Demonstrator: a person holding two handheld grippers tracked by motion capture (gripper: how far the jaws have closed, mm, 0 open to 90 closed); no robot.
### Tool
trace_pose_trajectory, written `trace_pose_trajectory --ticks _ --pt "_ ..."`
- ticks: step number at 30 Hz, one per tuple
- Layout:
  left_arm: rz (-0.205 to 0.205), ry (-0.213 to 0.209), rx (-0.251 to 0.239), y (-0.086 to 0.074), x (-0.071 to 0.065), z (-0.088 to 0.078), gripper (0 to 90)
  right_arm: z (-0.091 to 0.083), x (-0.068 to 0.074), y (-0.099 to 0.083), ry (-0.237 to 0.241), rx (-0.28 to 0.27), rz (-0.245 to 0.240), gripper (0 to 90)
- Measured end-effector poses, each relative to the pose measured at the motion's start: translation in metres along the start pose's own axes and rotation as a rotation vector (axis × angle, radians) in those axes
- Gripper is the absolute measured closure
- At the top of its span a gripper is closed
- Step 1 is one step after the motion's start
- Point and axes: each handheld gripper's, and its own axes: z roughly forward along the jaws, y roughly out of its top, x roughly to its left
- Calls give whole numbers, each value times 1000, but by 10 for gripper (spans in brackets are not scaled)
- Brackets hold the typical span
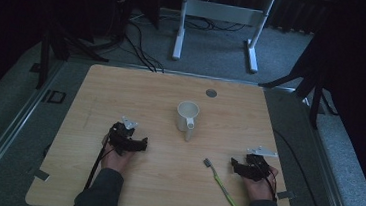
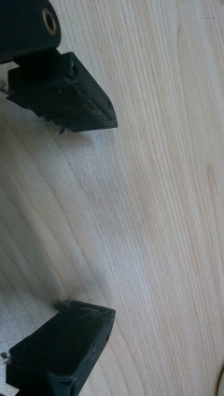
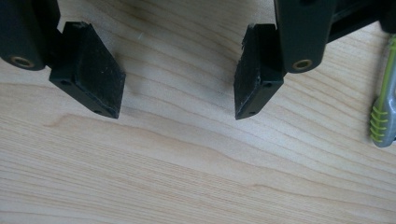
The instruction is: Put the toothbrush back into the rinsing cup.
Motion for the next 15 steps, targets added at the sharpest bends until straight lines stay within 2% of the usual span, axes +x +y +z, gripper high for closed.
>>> trace_pose_trajectory --ticks 2,8,15 --pt "-2 2 0 0 0 0 91 0 0 0 -2 2 2 334" --pt "-4 4 0 0 0 0 92 -4 3 2 2 26 2 438" --pt "-3 4 1 0 0 -1 93 -12 10 -3 1 43 -20 461"
